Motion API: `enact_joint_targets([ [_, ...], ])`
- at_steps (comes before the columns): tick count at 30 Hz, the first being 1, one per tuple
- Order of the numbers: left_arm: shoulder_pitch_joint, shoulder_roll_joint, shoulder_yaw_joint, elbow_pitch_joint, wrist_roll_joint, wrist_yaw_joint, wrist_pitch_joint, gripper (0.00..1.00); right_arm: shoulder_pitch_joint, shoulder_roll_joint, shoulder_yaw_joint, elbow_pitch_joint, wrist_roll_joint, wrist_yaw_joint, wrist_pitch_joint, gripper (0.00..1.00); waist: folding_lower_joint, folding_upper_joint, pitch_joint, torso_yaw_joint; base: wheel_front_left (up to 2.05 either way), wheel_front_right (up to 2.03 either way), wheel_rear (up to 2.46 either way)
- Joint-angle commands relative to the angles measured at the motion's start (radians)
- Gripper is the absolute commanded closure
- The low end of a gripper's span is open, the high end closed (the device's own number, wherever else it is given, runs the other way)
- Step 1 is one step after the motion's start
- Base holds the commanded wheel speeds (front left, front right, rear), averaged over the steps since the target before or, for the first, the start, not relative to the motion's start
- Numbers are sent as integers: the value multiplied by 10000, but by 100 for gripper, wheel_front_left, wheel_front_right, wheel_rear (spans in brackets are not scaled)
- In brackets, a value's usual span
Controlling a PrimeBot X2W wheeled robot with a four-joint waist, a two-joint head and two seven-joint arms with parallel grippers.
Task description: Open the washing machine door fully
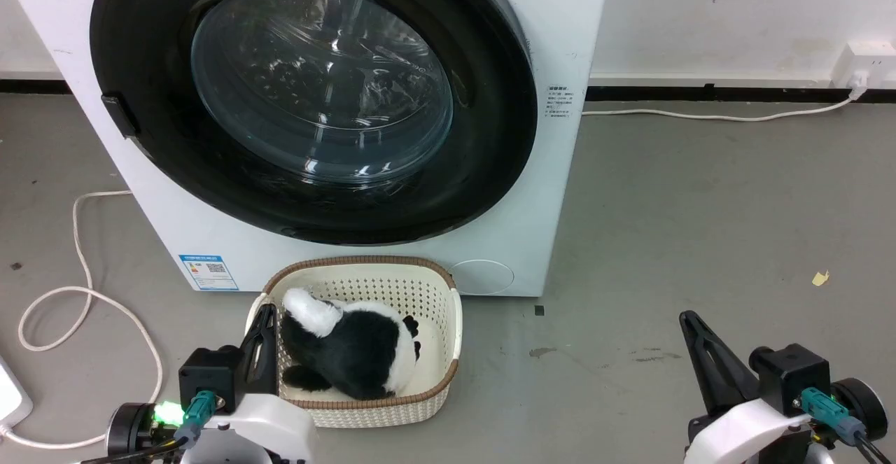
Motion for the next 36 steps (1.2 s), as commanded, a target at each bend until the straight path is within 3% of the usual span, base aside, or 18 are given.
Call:
enact_joint_targets([
  [1,86,10,-1,-34,30,28,3,100,-116,49,-9,22,-76,-15,5,100,0,0,0,0,0,0,0],
  [8,86,10,-1,-34,30,28,3,100,-116,49,-9,22,-76,-15,5,100,0,0,0,0,0,0,0],
  [9,-1,-2,0,2,0,-1,-4,0,2,-2,0,-3,6,0,-3,0,0,0,0,0,0,0,0],
  [10,0,-2,5,4,0,-1,-5,0,3,-2,5,-3,9,0,-4,0,0,0,0,0,0,0,0],
  [11,0,-2,3,6,-1,0,-6,100,3,-2,7,-3,10,0,-5,100,0,0,0,0,0,0,0],
  [12,0,-2,-3,8,-1,0,-6,0,3,-2,5,-2,10,0,-6,0,0,0,0,0,0,0,0],
  [36,21,4,-183,-107,-50,191,-486,0,-86,-37,-42,-79,250,-3,-486,0,0,0,164,181,0,0,0],
])
